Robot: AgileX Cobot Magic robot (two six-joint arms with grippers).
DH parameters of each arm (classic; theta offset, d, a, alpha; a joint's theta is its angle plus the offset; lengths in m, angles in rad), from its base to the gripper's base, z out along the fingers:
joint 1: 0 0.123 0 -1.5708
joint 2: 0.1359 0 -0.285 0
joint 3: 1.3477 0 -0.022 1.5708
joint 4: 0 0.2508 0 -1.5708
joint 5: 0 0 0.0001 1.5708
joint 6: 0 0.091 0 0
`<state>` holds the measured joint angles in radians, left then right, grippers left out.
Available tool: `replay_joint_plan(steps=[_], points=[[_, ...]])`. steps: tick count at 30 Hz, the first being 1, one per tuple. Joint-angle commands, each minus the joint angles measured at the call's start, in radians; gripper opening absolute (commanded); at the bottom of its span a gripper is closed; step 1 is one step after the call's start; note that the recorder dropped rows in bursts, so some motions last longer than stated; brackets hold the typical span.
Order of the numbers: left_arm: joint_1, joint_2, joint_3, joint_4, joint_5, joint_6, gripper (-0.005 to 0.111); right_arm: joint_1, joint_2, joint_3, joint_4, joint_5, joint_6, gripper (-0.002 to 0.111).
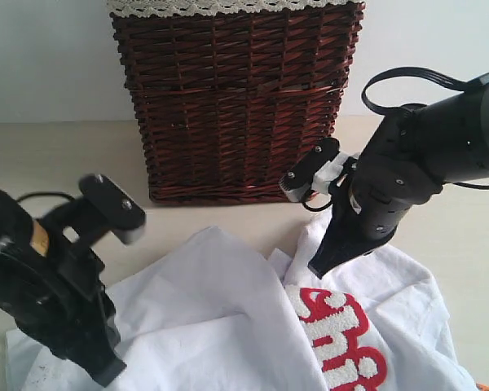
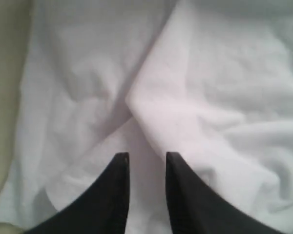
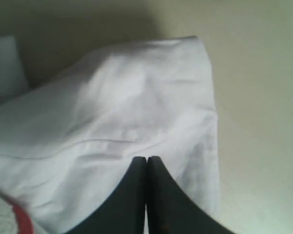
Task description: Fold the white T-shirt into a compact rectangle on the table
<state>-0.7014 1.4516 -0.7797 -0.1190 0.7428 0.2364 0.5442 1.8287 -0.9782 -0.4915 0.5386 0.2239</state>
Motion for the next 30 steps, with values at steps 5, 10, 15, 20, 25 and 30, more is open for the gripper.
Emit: replay_joint_plan(steps=[5, 10, 15, 20, 25, 30], points=[[0.061, 0.293, -0.047, 0.167, -0.018, -0.133, 0.000, -0.047, 0.013, -0.006, 0.053, -0.017, -0.012, 0.000], [0.163, 0.367, -0.047, 0.174, -0.117, -0.188, 0.000, -0.047, 0.037, -0.006, 0.068, -0.017, -0.031, 0.000], [0.182, 0.354, -0.047, 0.164, -0.228, -0.188, 0.000, -0.053, 0.047, -0.006, 0.072, -0.072, -0.039, 0.000], [0.248, 0.383, -0.047, 0.164, -0.259, -0.208, 0.000, -0.107, 0.078, -0.006, 0.082, -0.063, -0.039, 0.000], [0.340, 0.400, -0.047, 0.164, -0.283, -0.287, 0.000, -0.138, 0.103, -0.006, 0.104, -0.065, -0.044, 0.000], [0.391, 0.398, -0.047, 0.164, -0.295, -0.320, 0.000, -0.140, 0.110, -0.006, 0.097, -0.063, -0.046, 0.000]])
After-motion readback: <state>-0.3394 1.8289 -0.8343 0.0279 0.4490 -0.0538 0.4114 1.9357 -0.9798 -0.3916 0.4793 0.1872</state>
